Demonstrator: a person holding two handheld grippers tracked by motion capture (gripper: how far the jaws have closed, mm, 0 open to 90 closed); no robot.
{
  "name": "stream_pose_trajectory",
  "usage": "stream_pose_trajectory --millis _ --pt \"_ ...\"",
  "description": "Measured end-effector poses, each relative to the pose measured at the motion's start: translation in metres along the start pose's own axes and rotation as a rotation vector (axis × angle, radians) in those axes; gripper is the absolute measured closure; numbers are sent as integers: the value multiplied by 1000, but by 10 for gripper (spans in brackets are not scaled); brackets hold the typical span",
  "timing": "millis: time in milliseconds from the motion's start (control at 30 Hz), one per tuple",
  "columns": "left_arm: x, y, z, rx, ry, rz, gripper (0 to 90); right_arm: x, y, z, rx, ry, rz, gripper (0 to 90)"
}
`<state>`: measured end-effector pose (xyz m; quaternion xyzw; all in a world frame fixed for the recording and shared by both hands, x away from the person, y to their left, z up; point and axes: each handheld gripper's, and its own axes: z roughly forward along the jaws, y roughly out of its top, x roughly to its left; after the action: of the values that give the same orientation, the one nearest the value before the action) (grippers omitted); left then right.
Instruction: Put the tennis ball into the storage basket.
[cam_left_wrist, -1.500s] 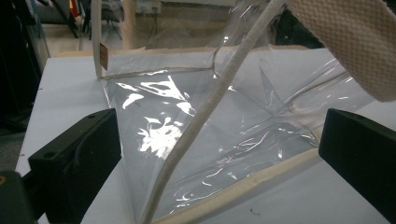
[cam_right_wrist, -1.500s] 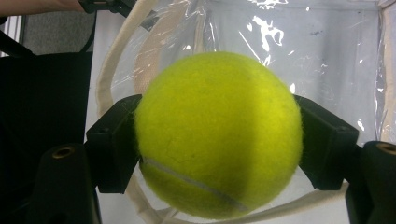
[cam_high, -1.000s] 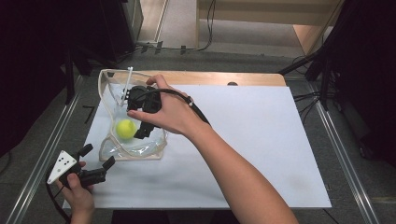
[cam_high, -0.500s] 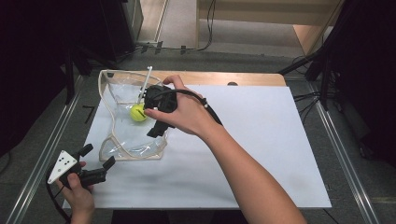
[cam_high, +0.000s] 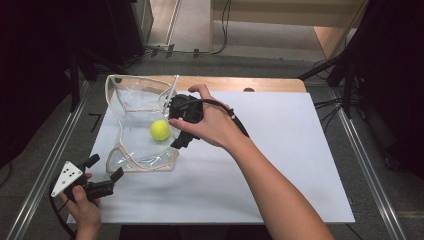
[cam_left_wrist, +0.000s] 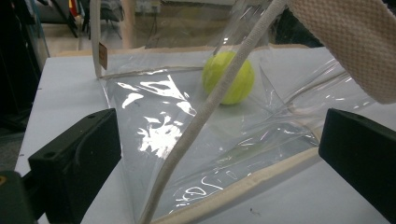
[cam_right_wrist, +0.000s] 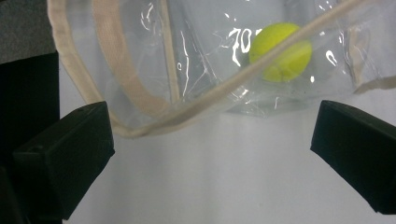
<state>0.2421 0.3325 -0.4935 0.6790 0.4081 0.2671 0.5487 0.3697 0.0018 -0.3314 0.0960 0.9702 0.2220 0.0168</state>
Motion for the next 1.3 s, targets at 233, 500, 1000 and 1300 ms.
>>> stream_pose_trajectory --millis 233,500,1000,1300 --pt "0 0 0 1 -1 1 0 -3 -15 3 7 1 23 0" --pt "0 0 0 1 0 1 0 -6 -32 7 17 -1 46 0" --pt "0 0 0 1 -1 1 0 -12 -74 15 5 -10 118 0" --pt "-1 -1 -1 -1 -2 0 0 -14 -102 21 -2 -17 158 0"
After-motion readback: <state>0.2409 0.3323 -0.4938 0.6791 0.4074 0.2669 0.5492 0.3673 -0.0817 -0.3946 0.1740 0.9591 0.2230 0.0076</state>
